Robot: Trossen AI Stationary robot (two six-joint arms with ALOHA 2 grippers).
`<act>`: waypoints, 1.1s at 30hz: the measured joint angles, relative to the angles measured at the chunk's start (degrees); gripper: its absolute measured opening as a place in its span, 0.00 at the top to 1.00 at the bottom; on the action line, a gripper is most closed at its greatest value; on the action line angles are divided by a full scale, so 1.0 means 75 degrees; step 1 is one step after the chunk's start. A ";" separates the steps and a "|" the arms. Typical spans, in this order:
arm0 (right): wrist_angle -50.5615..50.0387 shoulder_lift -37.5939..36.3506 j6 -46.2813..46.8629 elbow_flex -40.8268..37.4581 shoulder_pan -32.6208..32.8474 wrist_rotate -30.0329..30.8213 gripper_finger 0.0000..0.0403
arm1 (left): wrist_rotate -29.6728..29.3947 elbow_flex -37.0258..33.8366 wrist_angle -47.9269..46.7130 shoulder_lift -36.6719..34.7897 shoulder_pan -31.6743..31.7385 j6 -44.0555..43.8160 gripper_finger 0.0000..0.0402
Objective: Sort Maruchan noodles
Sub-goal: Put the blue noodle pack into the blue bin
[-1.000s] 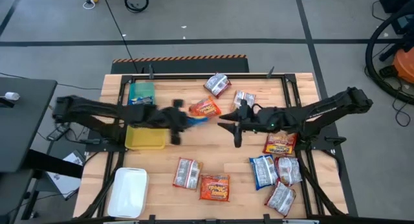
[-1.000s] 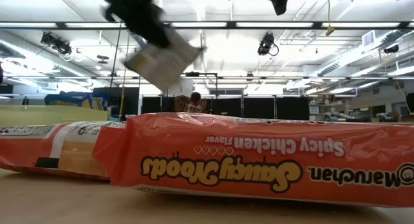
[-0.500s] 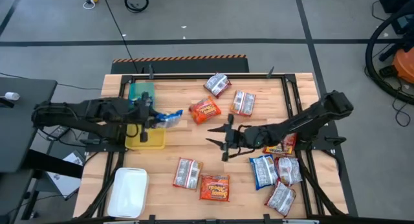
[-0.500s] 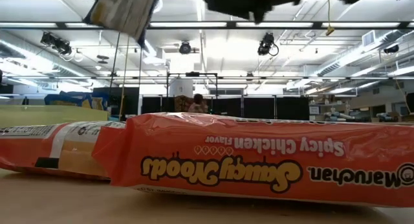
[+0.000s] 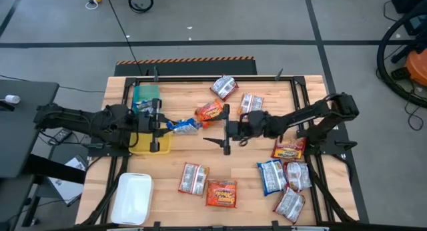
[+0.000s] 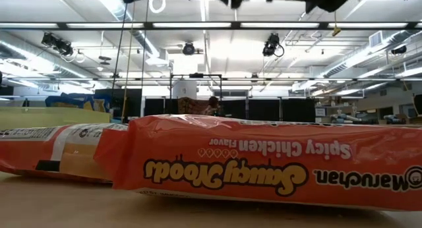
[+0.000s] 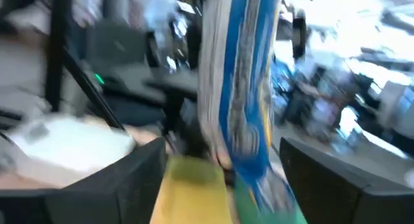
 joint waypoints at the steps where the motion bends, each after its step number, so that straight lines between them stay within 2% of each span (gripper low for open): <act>1: 0.0007 -0.0069 0.0100 0.0067 -0.0092 -0.0246 0.21 | 0.0037 -0.0004 0.0137 0.0078 0.0008 0.0122 0.86; 7: -0.0276 -0.0101 0.0317 0.0305 -0.0638 -0.1327 0.18 | 0.0340 0.0004 0.1890 0.1138 0.0140 0.0784 0.86; 14: -0.0528 -0.0101 0.0416 0.0310 -0.0745 -0.1550 0.24 | 0.0343 -0.0001 0.3420 0.2216 0.0269 0.1065 0.86; 18: -0.0653 -0.0102 0.0440 0.0310 -0.0742 -0.1521 0.35 | 0.0343 0.0002 0.4016 0.2558 0.0274 0.1053 0.86; 22: -0.0766 -0.0101 0.0504 0.0310 -0.0742 -0.1499 0.52 | 0.0010 0.0002 0.3996 0.2669 0.0263 0.0999 0.85; 25: -0.0914 -0.0101 0.0446 0.0308 -0.0732 -0.1327 0.66 | -0.0345 0.0013 0.3688 0.2596 0.0198 0.0819 0.80; 27: -0.1229 -0.0101 0.0320 0.0308 -0.0652 -0.0737 0.73 | -0.0511 0.0106 0.3092 0.2440 0.0069 0.0756 0.73; 30: -0.1772 -0.0115 0.0019 0.0313 -0.0510 0.0299 0.80 | -0.1292 0.0871 0.0829 0.2188 -0.0126 0.0417 0.60; 33: -0.2148 -0.0115 -0.0066 0.0316 -0.0418 0.0625 0.81 | -0.1884 0.1784 -0.1537 0.2171 -0.0144 -0.0398 0.46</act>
